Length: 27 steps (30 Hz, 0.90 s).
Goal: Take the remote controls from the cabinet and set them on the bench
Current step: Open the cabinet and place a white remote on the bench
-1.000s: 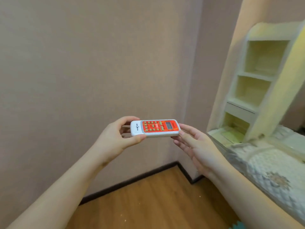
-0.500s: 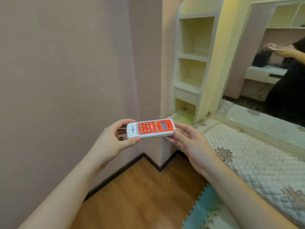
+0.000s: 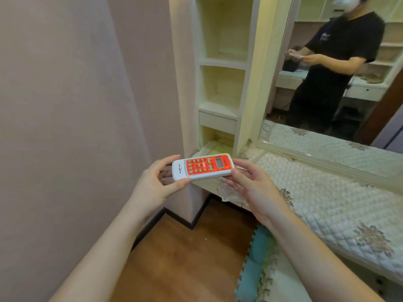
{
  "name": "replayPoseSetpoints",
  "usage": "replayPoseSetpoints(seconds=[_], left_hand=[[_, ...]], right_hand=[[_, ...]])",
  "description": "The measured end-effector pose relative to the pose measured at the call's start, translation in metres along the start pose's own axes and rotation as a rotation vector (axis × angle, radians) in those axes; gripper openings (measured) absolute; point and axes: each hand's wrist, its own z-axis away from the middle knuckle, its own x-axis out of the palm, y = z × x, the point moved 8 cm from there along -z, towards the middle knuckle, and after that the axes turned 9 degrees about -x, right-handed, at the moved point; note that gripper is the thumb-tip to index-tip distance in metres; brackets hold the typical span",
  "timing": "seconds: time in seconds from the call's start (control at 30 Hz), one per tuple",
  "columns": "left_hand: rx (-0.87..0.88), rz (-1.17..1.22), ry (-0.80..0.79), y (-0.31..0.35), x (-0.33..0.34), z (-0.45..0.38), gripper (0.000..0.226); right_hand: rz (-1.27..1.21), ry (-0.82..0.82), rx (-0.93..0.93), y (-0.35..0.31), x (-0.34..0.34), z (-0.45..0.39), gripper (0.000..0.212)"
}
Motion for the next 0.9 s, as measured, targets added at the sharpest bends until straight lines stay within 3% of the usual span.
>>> replayPoseSetpoints(seconds=[0.3, 0.6, 0.9], left_hand=[[0.029, 0.094, -0.195, -0.009, -0.001, -0.086, 0.055], [0.059, 0.074, -0.412, -0.001, 0.104, -0.136, 0.053], [0.148, -0.142, -0.495, 0.027, 0.210, -0.192, 0.062]], right_hand=[[0.015, 0.175, -0.001, 0.018, 0.010, -0.034, 0.027], [0.116, 0.428, -0.013, 0.025, -0.075, -0.042, 0.025], [0.062, 0.520, 0.019, 0.042, -0.172, -0.069, 0.023]])
